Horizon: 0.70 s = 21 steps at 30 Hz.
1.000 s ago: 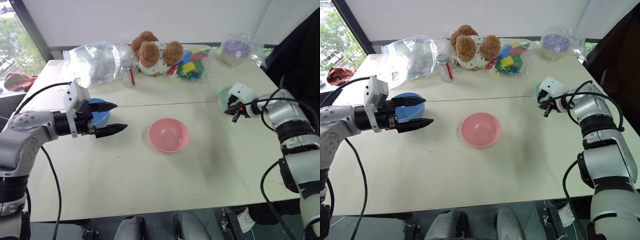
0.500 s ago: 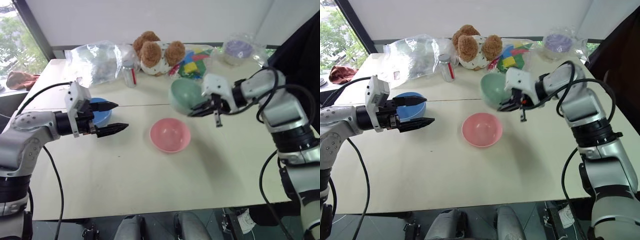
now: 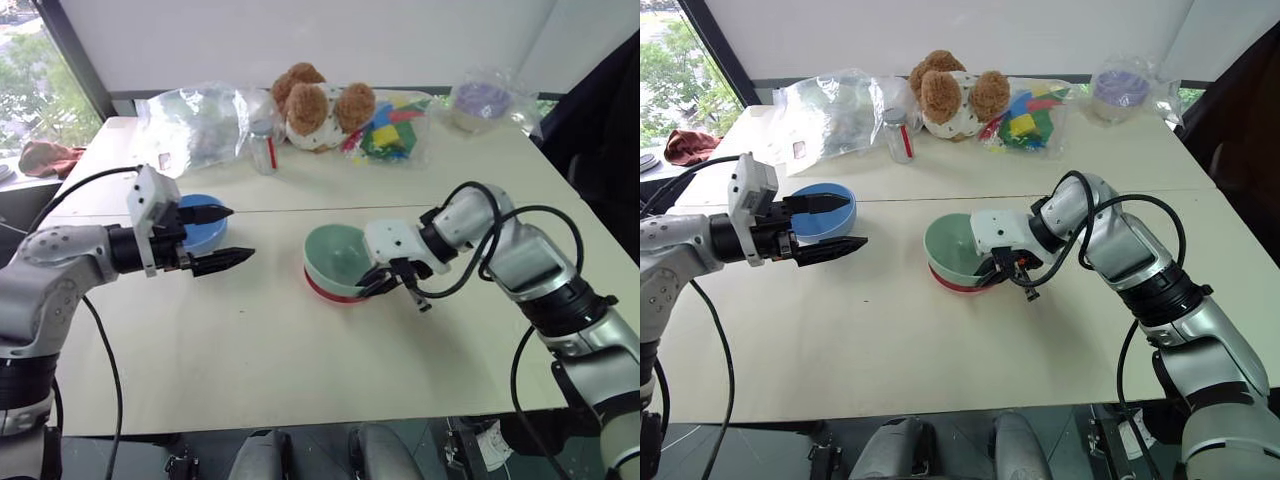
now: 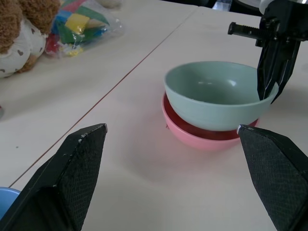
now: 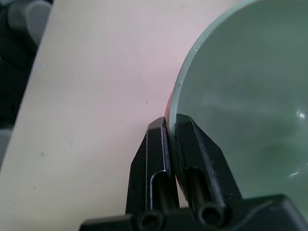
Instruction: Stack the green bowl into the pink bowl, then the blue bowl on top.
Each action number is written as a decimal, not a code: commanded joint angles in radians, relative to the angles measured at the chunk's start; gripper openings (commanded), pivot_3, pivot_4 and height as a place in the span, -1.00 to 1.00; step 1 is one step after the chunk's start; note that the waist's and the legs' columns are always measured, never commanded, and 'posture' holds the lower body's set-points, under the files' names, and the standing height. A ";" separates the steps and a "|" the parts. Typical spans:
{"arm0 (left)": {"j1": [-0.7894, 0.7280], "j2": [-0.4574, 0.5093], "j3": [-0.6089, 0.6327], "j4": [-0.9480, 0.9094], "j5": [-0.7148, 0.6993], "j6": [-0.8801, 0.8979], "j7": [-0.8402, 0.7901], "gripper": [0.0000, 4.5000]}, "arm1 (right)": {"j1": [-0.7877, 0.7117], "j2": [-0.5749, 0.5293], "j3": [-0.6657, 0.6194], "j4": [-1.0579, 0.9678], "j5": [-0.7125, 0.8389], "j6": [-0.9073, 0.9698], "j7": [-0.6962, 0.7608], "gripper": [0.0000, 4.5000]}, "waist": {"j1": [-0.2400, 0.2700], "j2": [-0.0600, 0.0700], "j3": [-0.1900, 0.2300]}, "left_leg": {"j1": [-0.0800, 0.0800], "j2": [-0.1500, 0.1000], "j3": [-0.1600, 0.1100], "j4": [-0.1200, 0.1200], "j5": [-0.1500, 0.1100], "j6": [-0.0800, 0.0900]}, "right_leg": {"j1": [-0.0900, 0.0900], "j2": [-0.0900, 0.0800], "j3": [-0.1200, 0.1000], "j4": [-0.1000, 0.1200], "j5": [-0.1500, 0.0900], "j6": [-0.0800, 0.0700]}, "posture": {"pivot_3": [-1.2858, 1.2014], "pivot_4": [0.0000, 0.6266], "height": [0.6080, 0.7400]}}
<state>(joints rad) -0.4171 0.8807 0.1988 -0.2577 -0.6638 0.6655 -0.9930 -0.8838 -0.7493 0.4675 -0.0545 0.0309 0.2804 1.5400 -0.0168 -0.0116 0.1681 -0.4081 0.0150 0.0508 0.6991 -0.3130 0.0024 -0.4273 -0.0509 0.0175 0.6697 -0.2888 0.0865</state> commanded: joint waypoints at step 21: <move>-0.095 0.094 -0.194 0.565 0.531 -0.518 0.002 1.00 | -0.097 0.073 -0.361 -0.165 0.405 0.573 -0.276 0.80 | 0.006 -0.001 0.000 | -0.001 -0.001 0.001 -0.001 0.000 0.001 | 0.000 -0.003 -0.003 -0.001 0.000 0.000 | 0.03 -0.52 1.00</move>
<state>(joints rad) -0.4732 0.9751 0.0129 0.2697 -0.1720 0.2086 -0.9848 -0.9705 -0.6737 0.1483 -0.1781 0.4156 0.8411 1.3010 -0.0108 -0.0124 0.1677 -0.4087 0.0138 0.0518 0.6984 -0.3135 0.0034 -0.4272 -0.0538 0.0147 0.6687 -0.2889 0.0865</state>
